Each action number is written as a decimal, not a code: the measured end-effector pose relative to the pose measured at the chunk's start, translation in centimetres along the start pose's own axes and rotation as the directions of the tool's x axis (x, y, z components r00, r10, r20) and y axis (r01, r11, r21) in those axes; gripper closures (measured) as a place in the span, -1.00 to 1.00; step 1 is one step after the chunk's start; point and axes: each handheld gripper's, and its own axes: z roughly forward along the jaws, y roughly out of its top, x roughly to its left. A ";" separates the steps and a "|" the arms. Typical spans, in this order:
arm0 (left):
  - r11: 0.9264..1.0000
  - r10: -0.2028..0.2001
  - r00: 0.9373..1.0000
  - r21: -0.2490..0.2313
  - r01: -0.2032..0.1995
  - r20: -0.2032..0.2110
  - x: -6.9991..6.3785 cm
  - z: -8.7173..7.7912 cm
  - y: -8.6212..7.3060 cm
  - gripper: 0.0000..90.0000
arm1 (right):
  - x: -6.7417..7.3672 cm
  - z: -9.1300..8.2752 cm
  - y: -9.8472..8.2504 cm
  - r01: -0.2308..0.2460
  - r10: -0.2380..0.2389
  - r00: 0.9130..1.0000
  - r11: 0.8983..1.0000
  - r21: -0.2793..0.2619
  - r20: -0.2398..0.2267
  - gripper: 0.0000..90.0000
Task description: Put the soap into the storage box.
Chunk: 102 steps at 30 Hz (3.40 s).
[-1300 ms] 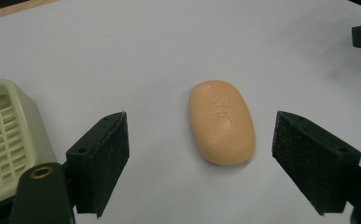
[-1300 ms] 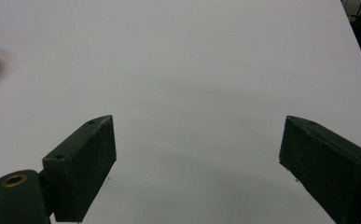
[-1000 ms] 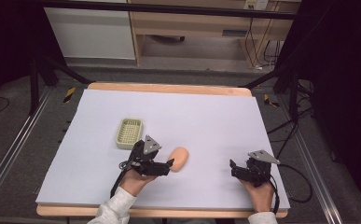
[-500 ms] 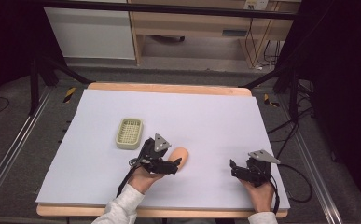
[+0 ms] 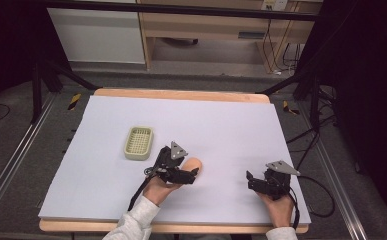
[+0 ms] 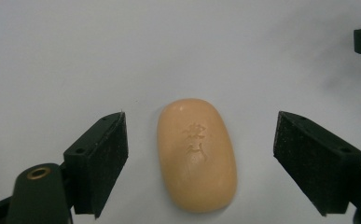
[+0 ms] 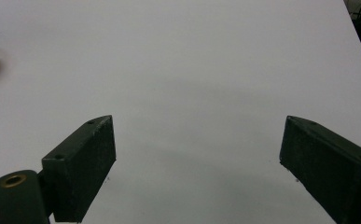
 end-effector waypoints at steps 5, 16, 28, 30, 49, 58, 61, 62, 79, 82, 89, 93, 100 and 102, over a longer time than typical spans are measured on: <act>1.000 -0.004 1.000 0.006 0.004 0.008 -0.1 0.5 0.0 -0.64 | 0.0 0.0 0.0 0.000 0.000 1.000 1.000 0.000 -0.001 -0.76; 1.000 -0.002 1.000 0.026 0.002 0.013 -0.2 1.9 -0.1 -0.66 | 0.0 0.0 0.0 0.000 0.000 1.000 1.000 0.000 -0.001 -0.76; 0.999 -0.016 1.000 0.049 0.015 0.012 -0.1 3.2 -0.4 -0.68 | 0.0 0.0 0.0 0.000 0.000 1.000 1.000 0.000 -0.002 -0.76; 0.998 -0.010 1.000 0.057 0.009 0.014 -0.1 3.4 -0.5 -0.68 | 0.0 0.0 0.0 0.000 0.000 1.000 1.000 0.000 -0.002 -0.76; 0.993 -0.013 1.000 0.118 0.012 0.009 -0.1 5.3 -1.1 -0.56 | 0.0 0.1 0.0 0.000 0.000 1.000 1.000 0.006 -0.005 -0.77; 0.991 -0.016 1.000 0.137 0.014 0.009 0.1 5.7 -1.3 -0.45 | 0.0 0.2 0.0 0.000 0.000 1.000 1.000 0.008 -0.004 -0.77; 0.989 -0.017 1.000 0.145 0.016 0.007 0.1 6.1 -1.4 -0.44 | 0.0 0.2 0.0 0.000 0.000 1.000 1.000 0.008 -0.003 -0.77; 0.989 -0.017 1.000 0.145 0.016 0.007 0.1 6.1 -1.4 -0.44 | 0.0 0.2 0.0 0.000 0.000 1.000 1.000 0.008 -0.003 -0.77; 0.989 0.006 1.000 0.149 -0.002 -0.030 -0.3 6.3 -1.4 -0.34 | 0.0 0.2 0.0 0.003 -0.003 1.000 1.000 0.006 -0.004 -0.77; 0.988 0.010 0.999 0.153 -0.004 -0.039 -0.3 6.3 -1.3 -0.33 | 0.0 0.2 0.0 0.002 -0.002 1.000 1.000 0.007 -0.003 -0.77; 0.989 0.009 0.999 0.151 -0.002 -0.045 -0.4 6.3 -1.3 -0.31 | 0.0 0.1 0.0 -0.002 0.002 1.000 1.000 0.008 -0.005 -0.77; 0.989 0.027 0.998 0.144 -0.018 -0.065 -0.7 6.2 -1.3 -0.31 | 0.0 0.1 0.0 -0.003 0.003 1.000 1.000 0.008 -0.006 -0.77; 0.990 0.030 0.998 0.142 -0.020 -0.063 -0.6 5.5 -1.0 -0.31 | 0.0 0.1 0.0 -0.004 0.004 1.000 1.000 0.008 -0.006 -0.77; 0.990 0.028 0.998 0.138 -0.019 -0.064 -0.4 5.1 -0.9 -0.31 | 0.0 0.1 0.0 -0.003 0.003 1.000 1.000 0.008 -0.006 -0.77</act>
